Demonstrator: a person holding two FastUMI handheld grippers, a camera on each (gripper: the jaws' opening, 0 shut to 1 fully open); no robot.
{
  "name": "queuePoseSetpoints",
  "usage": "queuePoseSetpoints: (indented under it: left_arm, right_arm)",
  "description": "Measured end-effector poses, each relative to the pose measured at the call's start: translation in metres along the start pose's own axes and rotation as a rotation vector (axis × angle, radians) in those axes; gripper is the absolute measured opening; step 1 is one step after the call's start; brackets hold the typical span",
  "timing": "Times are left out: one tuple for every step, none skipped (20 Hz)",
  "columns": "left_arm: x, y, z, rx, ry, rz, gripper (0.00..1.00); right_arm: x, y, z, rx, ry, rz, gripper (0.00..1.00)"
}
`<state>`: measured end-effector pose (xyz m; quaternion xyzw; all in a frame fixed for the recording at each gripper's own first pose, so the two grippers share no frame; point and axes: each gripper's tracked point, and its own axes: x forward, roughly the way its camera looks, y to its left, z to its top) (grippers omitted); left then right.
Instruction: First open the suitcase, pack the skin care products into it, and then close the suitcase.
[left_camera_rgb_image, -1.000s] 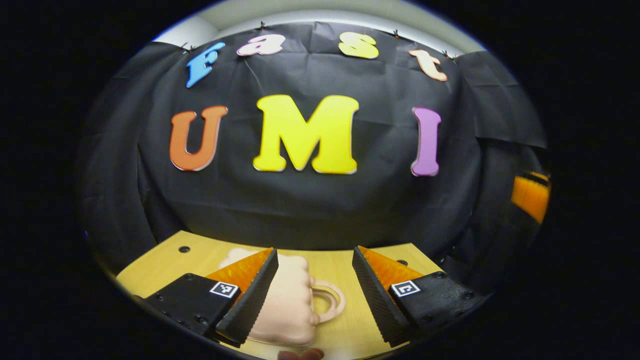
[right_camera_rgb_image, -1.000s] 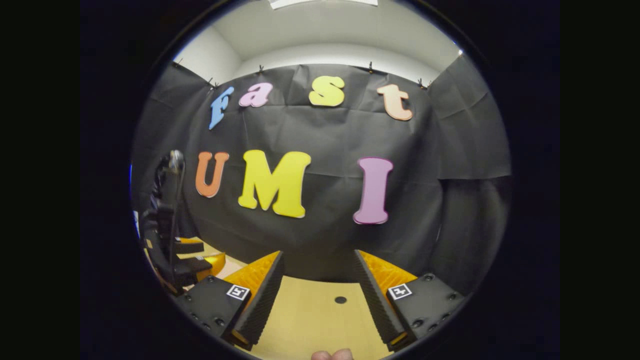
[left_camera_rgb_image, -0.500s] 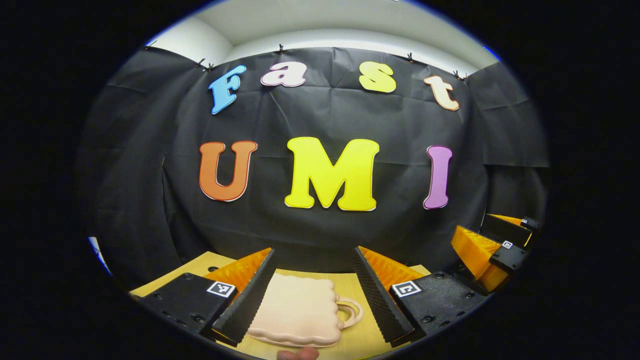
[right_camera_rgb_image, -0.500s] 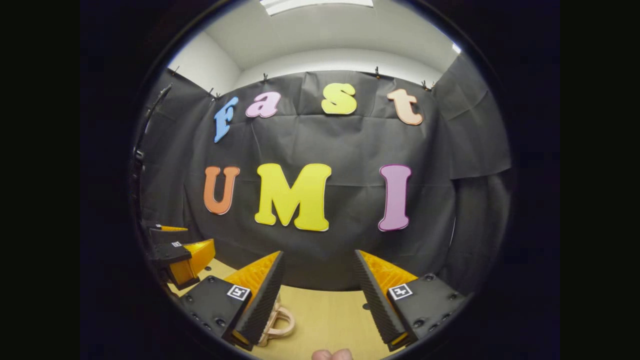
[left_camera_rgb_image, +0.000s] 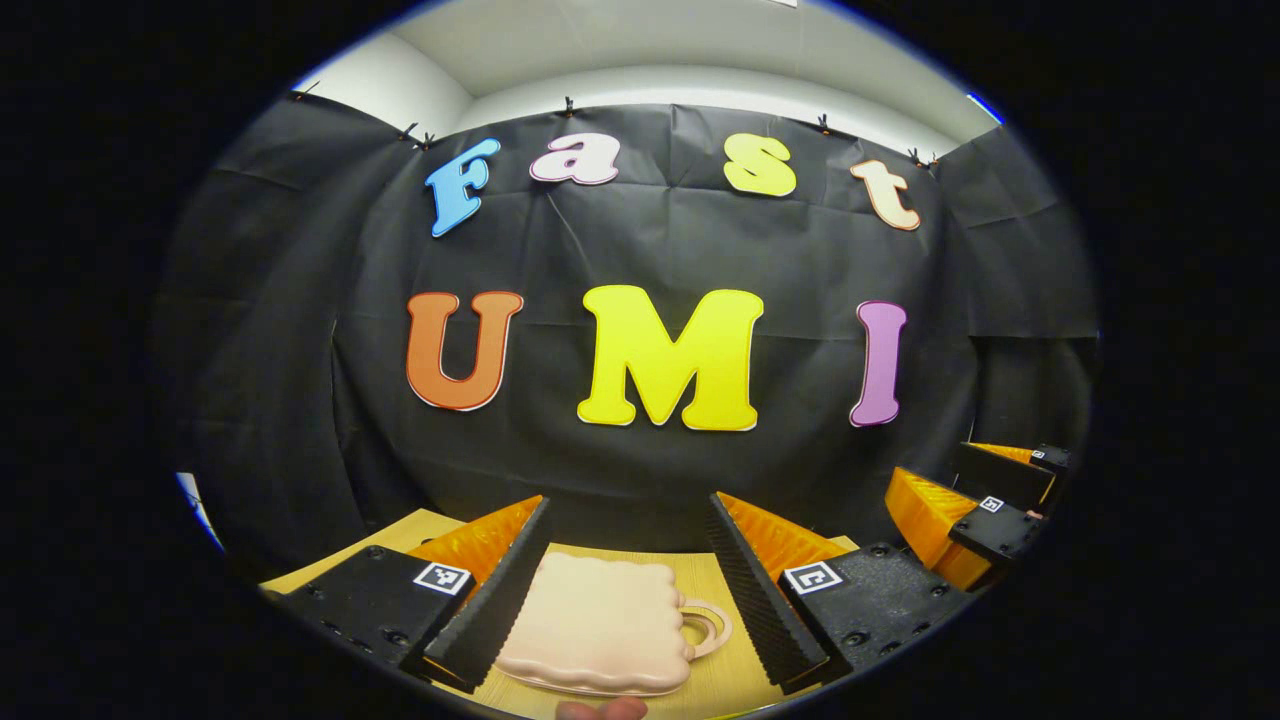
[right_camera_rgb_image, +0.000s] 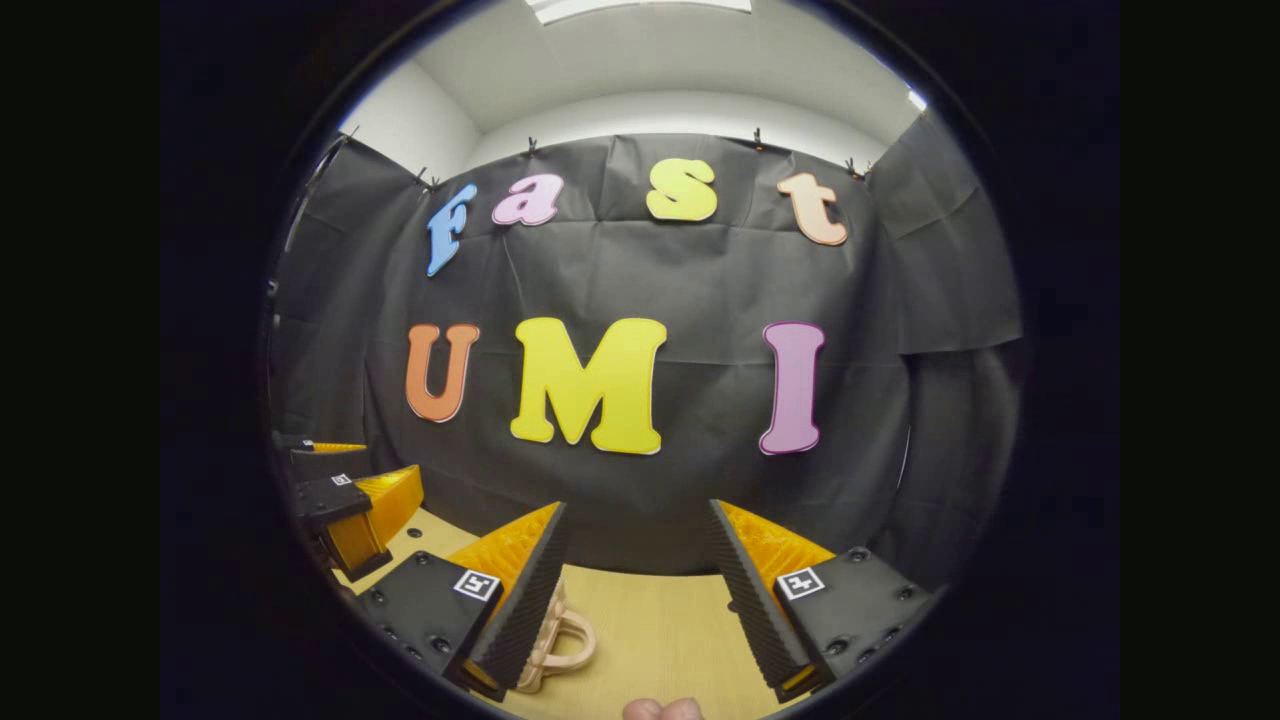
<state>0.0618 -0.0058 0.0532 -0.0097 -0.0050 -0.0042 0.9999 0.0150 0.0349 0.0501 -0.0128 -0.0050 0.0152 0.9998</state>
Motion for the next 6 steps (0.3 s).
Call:
queuePoseSetpoints:
  left_arm:
    - [0.0006,-0.0001,0.0019,0.000,-0.004,-0.001,0.98]
    - [0.0005,-0.0020,0.0019,0.000,-0.003,-0.005,0.98]
    - [0.0001,-0.0035,0.0014,-0.001,-0.003,-0.009,0.98]
    - [-0.0009,-0.0045,0.0014,-0.004,-0.004,-0.013,0.98]
    - [-0.0014,-0.0058,0.0025,-0.006,-0.006,-0.016,0.98]
    - [-0.0016,-0.0065,0.0028,-0.005,-0.007,-0.018,0.98]
  right_arm:
    - [-0.0001,-0.0009,0.0009,0.002,-0.002,-0.002,0.81]
    - [-0.0002,-0.0014,0.0016,0.003,-0.004,-0.003,0.81]
    - [-0.0006,-0.0016,0.0014,0.003,-0.004,-0.002,0.81]
    - [-0.0004,-0.0017,0.0020,0.002,-0.004,-0.002,0.81]
    - [-0.0015,-0.0030,0.0027,0.002,-0.006,-0.001,0.81]
    - [-0.0015,-0.0045,0.0033,0.005,-0.010,-0.003,0.81]
